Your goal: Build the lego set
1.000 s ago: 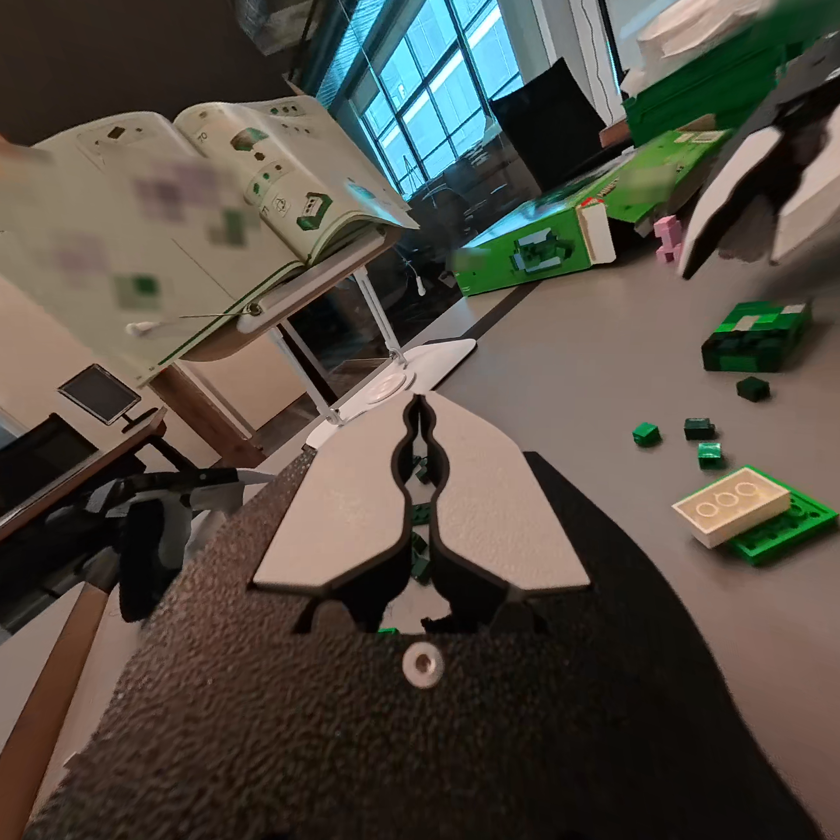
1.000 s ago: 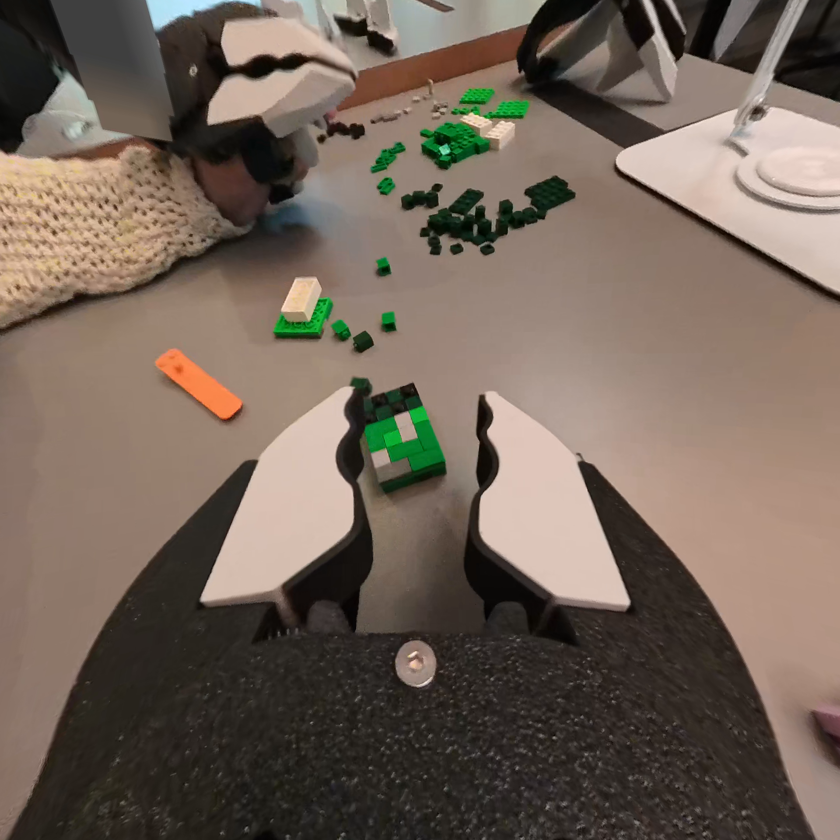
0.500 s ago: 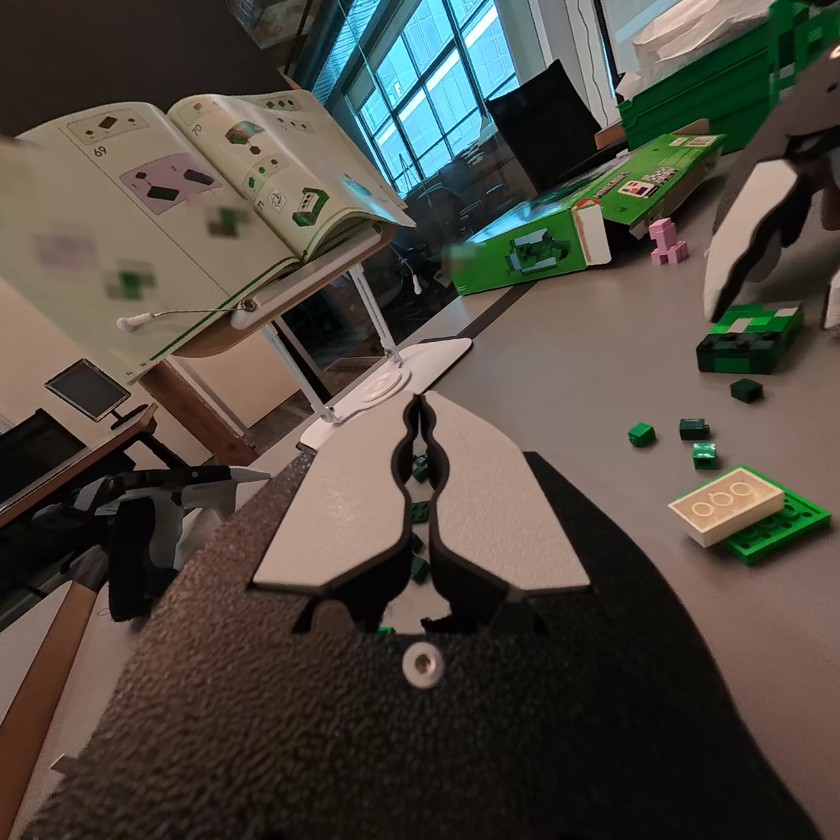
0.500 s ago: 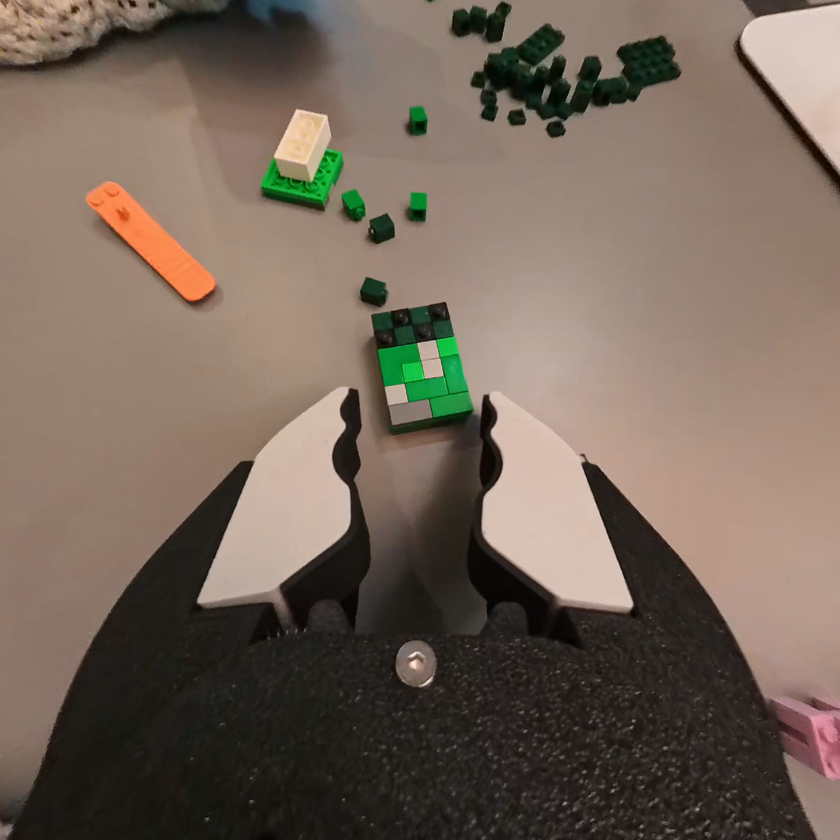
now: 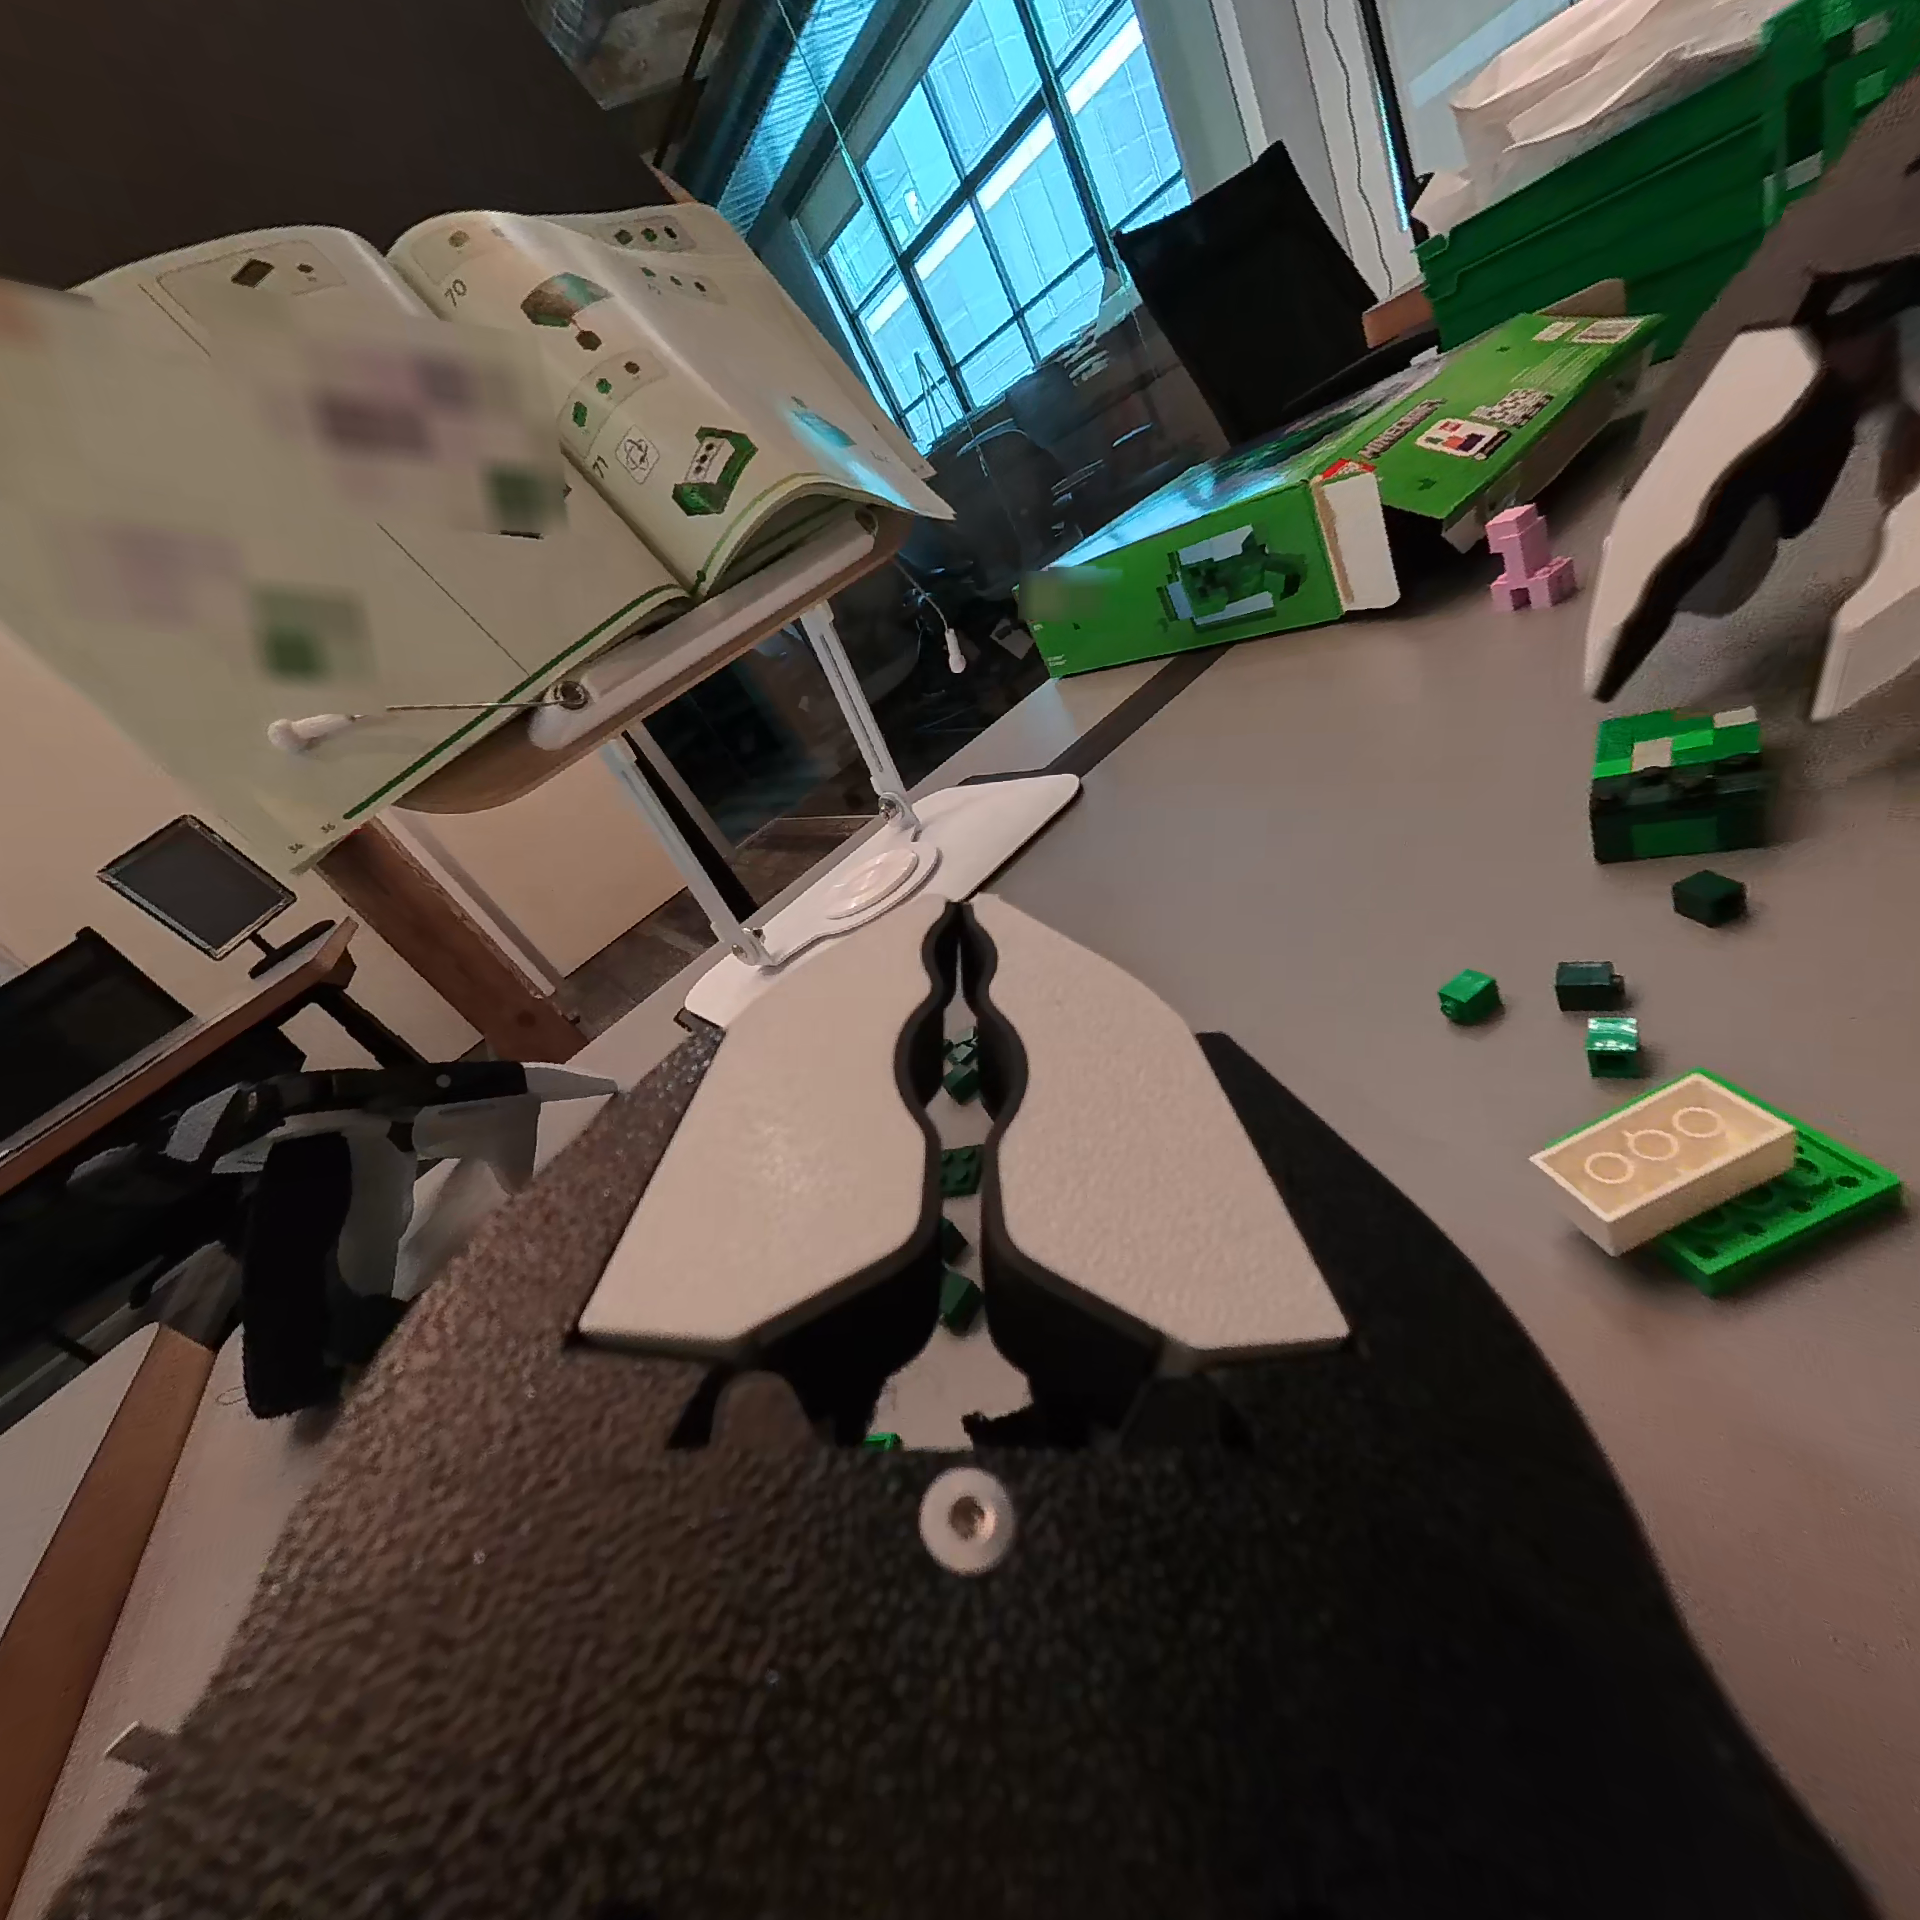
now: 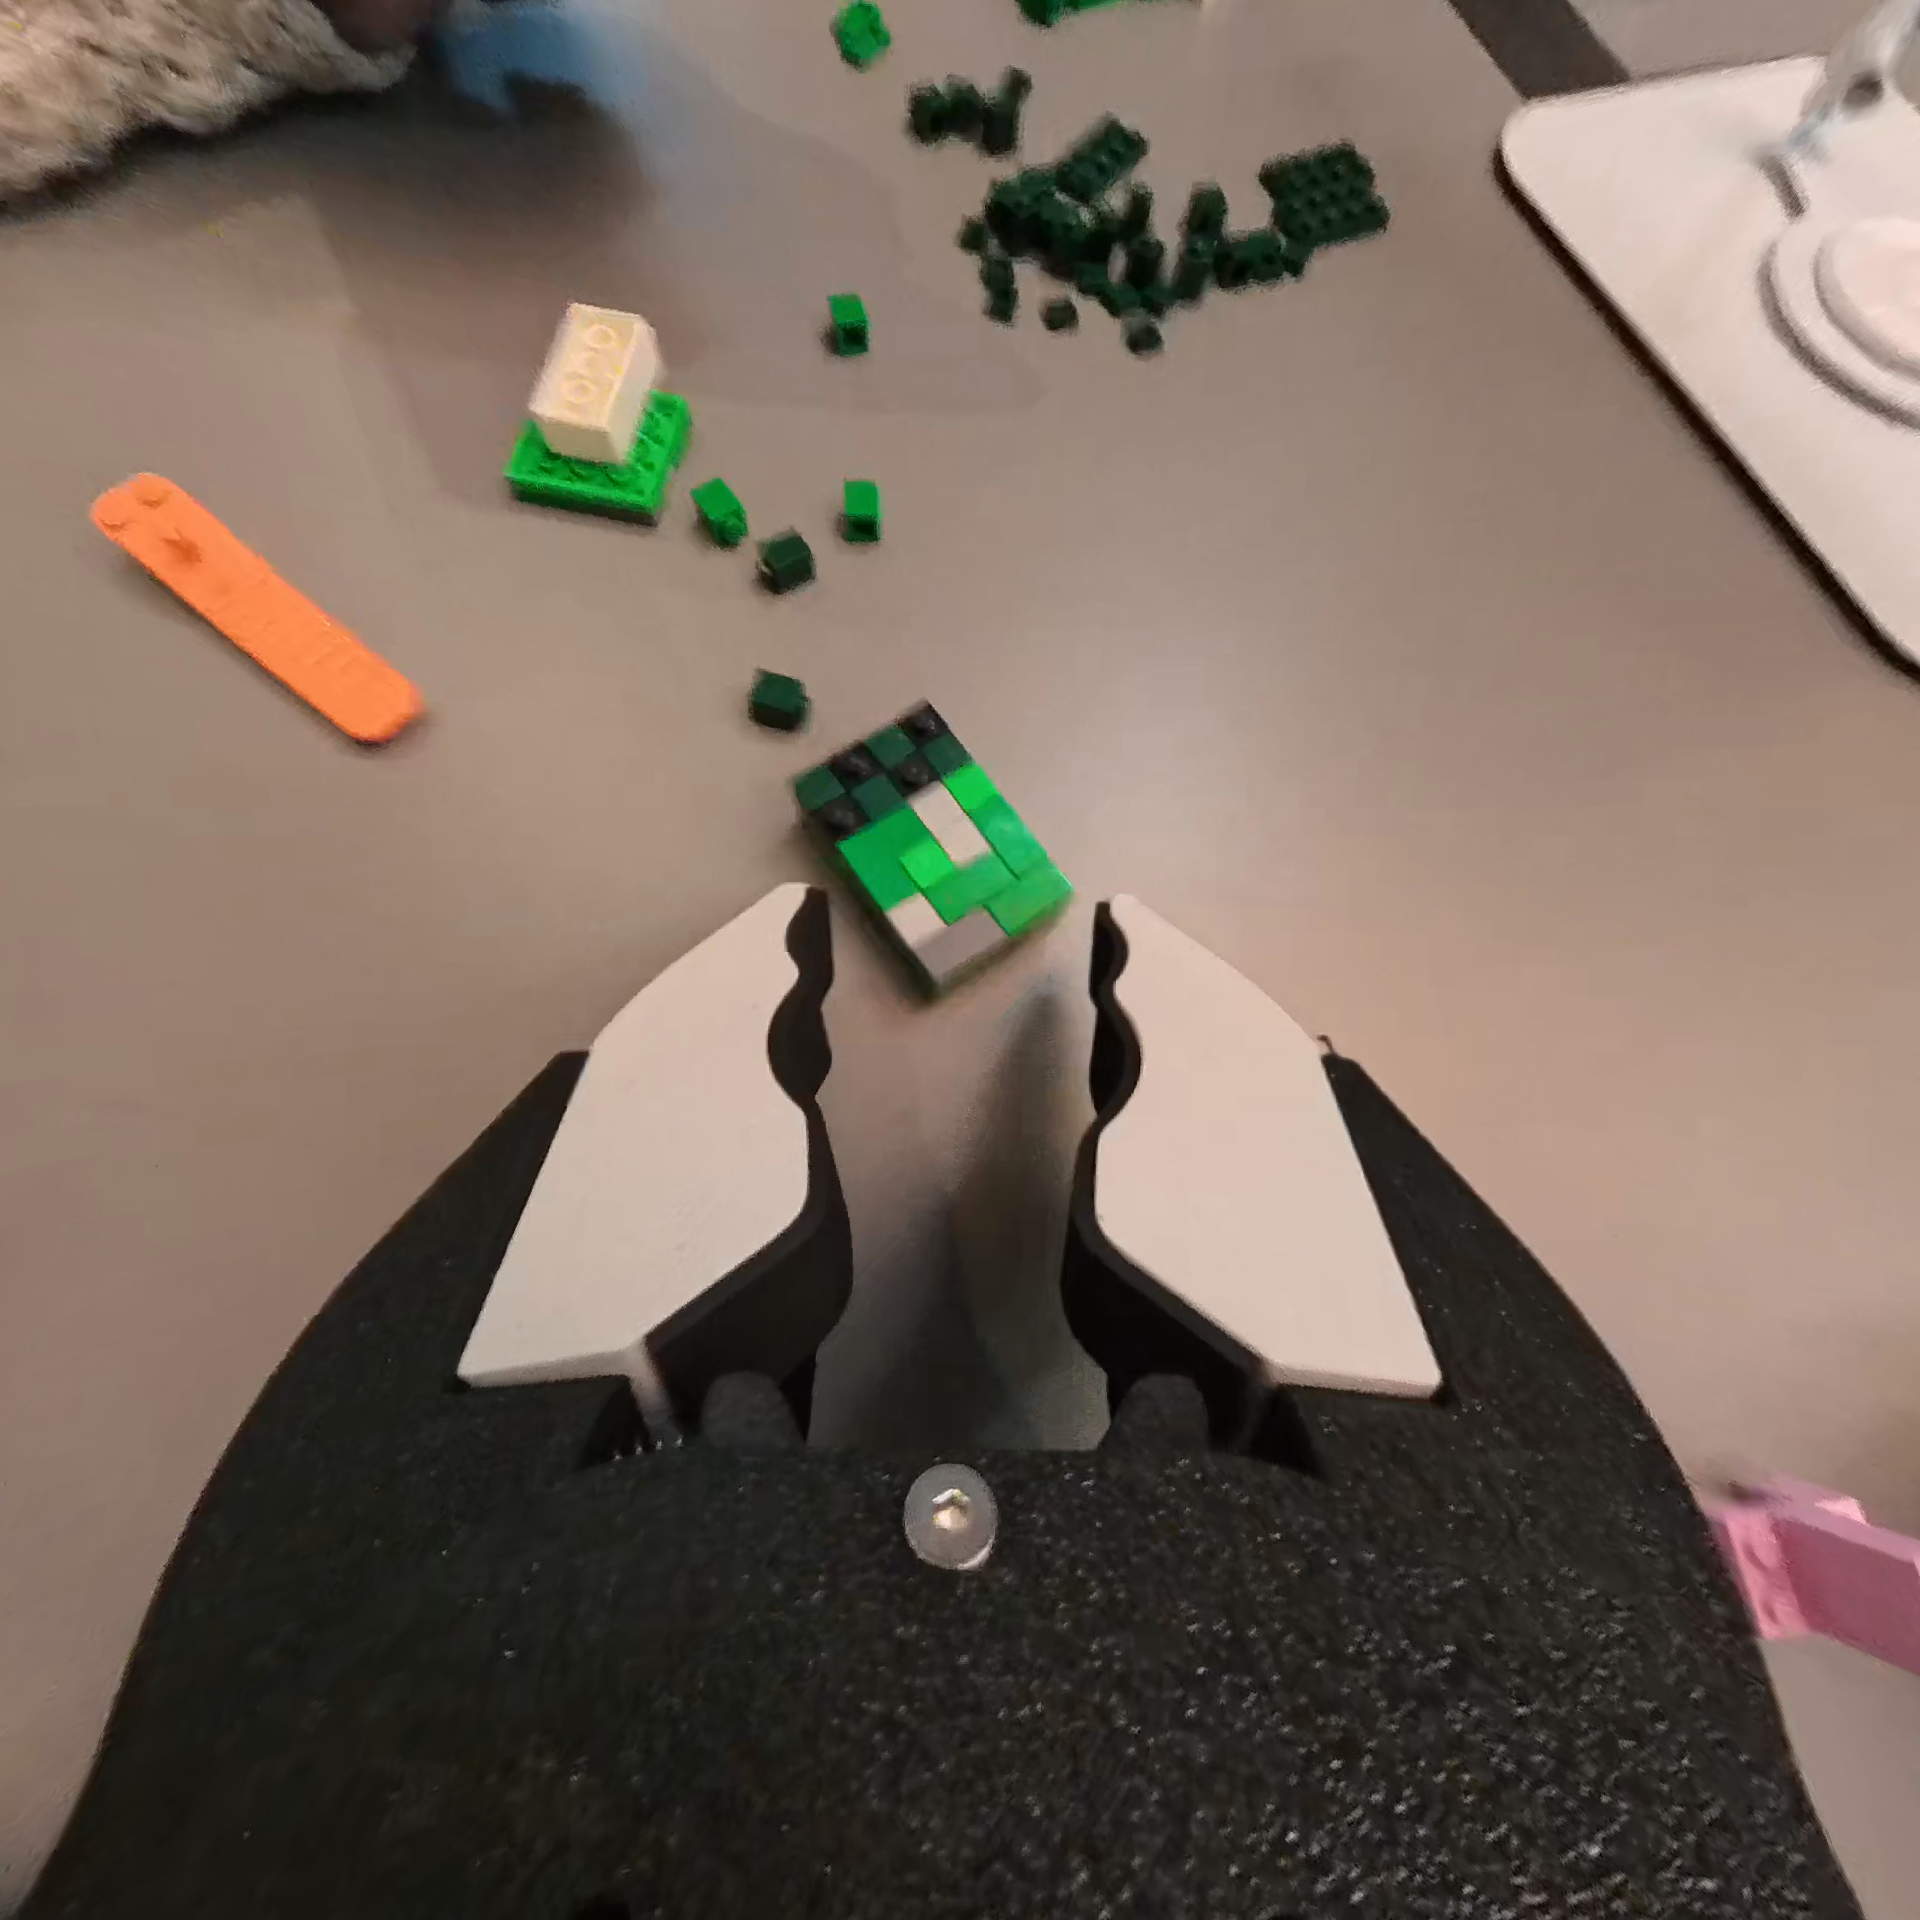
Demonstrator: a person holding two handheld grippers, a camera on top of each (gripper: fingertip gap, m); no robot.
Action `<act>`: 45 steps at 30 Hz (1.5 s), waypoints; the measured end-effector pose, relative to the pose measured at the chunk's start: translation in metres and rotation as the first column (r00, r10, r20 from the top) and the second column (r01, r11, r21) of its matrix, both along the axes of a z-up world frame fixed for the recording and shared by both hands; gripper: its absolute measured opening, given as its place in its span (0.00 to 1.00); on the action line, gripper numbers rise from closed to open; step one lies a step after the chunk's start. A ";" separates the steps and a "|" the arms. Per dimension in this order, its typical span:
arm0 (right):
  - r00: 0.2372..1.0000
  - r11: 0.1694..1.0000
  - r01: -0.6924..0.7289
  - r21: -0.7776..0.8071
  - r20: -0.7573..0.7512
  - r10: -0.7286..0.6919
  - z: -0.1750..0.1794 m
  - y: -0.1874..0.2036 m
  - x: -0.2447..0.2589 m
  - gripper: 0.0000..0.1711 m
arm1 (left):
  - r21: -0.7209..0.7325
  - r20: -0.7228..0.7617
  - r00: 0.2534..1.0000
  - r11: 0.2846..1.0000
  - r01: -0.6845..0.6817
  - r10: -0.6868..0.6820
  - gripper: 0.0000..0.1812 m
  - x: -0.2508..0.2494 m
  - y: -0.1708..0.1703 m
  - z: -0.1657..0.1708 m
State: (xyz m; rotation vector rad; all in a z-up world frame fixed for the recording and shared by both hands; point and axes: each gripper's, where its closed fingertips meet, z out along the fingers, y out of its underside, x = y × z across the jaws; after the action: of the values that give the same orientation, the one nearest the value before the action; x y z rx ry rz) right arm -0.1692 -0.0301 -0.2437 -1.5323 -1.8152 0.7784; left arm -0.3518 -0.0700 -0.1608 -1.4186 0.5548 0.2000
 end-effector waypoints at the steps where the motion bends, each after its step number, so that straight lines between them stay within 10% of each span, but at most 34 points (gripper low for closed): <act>1: 0.999 0.999 -0.039 -0.028 -0.035 0.038 0.007 -0.010 -0.003 0.27 | 0.000 0.001 1.000 1.000 0.000 0.000 0.00 0.000 0.000 0.000; 11: 0.947 0.911 -0.313 -0.267 -0.011 0.322 0.002 -0.113 -0.054 0.41 | -0.002 0.005 1.000 1.000 0.000 0.000 0.00 0.000 0.001 0.000; 45: 0.962 0.959 -0.205 -0.198 0.140 0.235 -0.011 -0.116 -0.081 0.36 | -0.009 0.002 1.000 1.000 0.009 -0.009 0.00 0.001 0.004 -0.002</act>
State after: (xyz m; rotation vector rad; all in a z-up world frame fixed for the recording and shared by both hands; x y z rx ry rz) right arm -0.2502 -0.1461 -0.2550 -1.5619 -2.1128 0.9724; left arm -0.3509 -0.0657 -0.1632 -1.4243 0.5614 0.1894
